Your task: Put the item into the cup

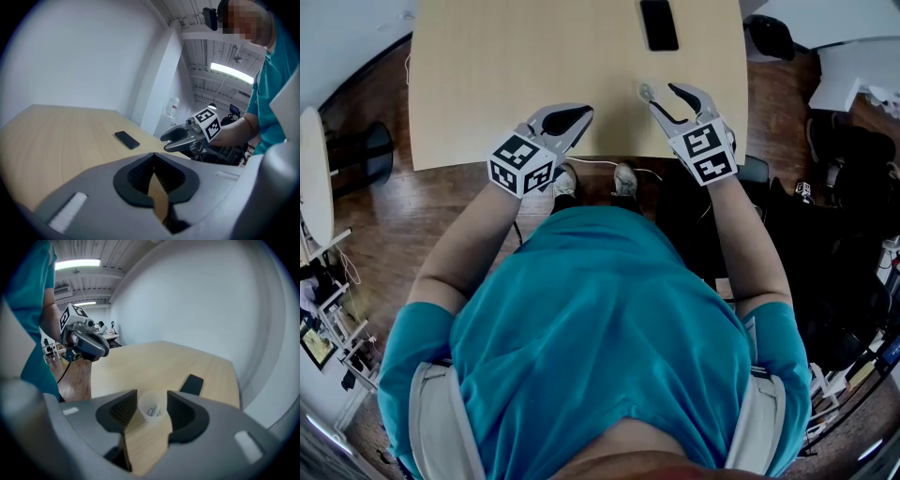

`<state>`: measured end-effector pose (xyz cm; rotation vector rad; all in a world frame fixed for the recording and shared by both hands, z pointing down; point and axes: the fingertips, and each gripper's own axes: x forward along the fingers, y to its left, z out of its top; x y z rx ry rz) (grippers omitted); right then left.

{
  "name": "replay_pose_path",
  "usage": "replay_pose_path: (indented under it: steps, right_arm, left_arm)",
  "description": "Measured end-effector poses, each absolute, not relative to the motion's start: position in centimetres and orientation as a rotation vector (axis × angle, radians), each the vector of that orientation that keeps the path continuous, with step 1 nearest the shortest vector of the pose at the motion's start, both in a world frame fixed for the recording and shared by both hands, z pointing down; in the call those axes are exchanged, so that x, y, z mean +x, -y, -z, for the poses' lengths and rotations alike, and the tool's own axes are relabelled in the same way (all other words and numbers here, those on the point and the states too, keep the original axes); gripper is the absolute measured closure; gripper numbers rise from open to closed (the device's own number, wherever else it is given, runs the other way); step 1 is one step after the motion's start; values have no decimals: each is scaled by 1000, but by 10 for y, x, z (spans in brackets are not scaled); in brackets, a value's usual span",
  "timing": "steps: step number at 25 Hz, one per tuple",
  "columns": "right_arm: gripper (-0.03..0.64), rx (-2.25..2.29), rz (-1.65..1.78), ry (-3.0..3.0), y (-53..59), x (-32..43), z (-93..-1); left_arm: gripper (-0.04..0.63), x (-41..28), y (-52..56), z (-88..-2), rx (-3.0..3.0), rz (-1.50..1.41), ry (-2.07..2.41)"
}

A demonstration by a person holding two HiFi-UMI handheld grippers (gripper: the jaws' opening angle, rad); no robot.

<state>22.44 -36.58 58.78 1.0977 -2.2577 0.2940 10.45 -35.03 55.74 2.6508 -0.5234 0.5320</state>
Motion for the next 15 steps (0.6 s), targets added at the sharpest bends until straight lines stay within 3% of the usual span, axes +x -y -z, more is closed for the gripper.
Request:
replay_pose_path:
  steps: [3,6,9,15]
  right_arm:
    - [423,1095,-253,2289,362,226,-580]
    - [487,1071,-174,2361,351,221,-562]
    - [604,1018,-119,2445,334,215,-542]
    - [615,981,-148,2529,297,210,-520]
  left_arm:
    - [592,106,345,-553,2653,-517,554]
    - [592,102,339,-543,2658,-501,596]
    - [592,93,329,-522,2681,-475,649]
    - [592,55,286,-492,2725,-439,727]
